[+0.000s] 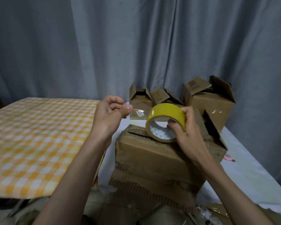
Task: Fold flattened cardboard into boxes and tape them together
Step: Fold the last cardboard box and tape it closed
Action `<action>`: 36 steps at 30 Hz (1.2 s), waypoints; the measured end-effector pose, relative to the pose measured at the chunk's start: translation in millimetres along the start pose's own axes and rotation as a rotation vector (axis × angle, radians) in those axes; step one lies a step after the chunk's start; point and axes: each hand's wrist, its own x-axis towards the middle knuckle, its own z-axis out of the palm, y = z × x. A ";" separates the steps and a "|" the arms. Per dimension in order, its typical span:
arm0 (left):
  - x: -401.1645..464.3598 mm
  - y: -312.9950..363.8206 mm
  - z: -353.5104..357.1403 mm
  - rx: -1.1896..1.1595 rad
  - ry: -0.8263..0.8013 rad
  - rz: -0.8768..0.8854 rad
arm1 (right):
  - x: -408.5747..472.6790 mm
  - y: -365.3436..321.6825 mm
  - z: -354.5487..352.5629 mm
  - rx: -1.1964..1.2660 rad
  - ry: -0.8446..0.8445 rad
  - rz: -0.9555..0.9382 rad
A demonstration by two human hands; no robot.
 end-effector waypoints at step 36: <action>5.8 -73.0 -27.8 0.192 -0.079 -0.477 | -1.3 6.1 -3.1 0.092 -0.394 0.032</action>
